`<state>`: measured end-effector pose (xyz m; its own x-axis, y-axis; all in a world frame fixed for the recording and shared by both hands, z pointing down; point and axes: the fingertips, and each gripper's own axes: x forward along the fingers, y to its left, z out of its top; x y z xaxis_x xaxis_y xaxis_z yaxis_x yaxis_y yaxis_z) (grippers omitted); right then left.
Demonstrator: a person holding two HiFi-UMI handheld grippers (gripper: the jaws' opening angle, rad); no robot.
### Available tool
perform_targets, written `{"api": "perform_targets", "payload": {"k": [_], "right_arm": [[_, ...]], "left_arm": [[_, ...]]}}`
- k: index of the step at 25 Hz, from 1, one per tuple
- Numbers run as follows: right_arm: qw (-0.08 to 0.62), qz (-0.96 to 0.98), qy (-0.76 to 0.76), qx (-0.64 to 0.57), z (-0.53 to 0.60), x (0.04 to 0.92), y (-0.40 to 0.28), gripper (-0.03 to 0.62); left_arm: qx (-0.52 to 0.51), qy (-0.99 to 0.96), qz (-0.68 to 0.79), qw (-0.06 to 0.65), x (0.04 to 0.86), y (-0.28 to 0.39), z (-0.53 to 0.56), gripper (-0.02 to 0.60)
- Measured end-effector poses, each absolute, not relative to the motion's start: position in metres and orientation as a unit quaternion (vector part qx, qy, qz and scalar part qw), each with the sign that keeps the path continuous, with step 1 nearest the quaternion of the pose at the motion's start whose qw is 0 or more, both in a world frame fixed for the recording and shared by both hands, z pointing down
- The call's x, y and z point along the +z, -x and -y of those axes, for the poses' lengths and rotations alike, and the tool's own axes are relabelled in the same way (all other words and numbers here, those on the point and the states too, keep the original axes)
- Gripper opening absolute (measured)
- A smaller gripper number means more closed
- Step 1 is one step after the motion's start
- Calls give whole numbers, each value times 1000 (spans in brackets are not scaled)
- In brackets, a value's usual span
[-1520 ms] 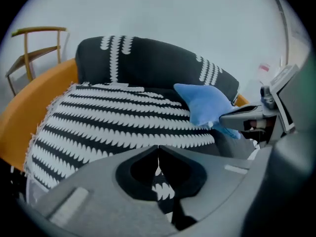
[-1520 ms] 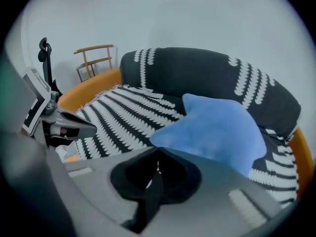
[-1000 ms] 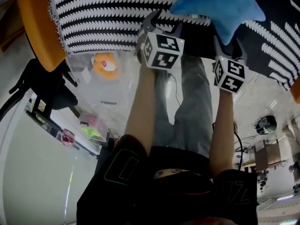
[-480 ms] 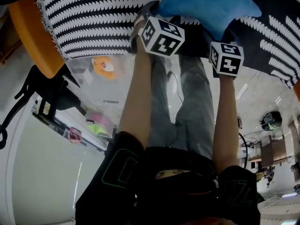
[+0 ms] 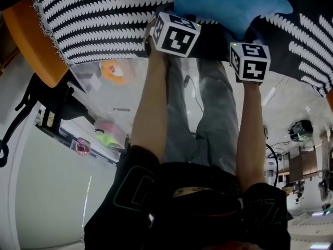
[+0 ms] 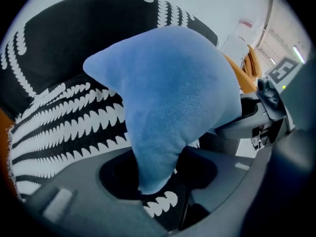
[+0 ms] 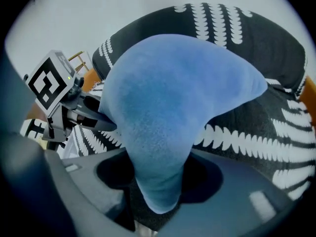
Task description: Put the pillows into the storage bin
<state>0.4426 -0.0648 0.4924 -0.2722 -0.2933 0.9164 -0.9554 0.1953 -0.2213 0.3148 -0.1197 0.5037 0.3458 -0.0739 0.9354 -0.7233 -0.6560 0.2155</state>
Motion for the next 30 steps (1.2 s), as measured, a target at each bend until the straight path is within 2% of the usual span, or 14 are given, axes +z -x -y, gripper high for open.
{"api": "perform_targets", "payload": {"k": [5,10,23,30], "right_arm": [[413,685,-466,378,78,475,-450,213],[434,712,-441,333,89,456,-435,198],[468,793,-304,244,75,435,-287,199],[489,819,-226,198,42,435,-179,199]], "left_arm": [[463,-758,316,333,491,-319,110,178],[427,-757,364,335,471,-299,101,173],[379,-678,496,387,445,-156,38,178],[341,-630,558,419,445,-57,-18,179]]}}
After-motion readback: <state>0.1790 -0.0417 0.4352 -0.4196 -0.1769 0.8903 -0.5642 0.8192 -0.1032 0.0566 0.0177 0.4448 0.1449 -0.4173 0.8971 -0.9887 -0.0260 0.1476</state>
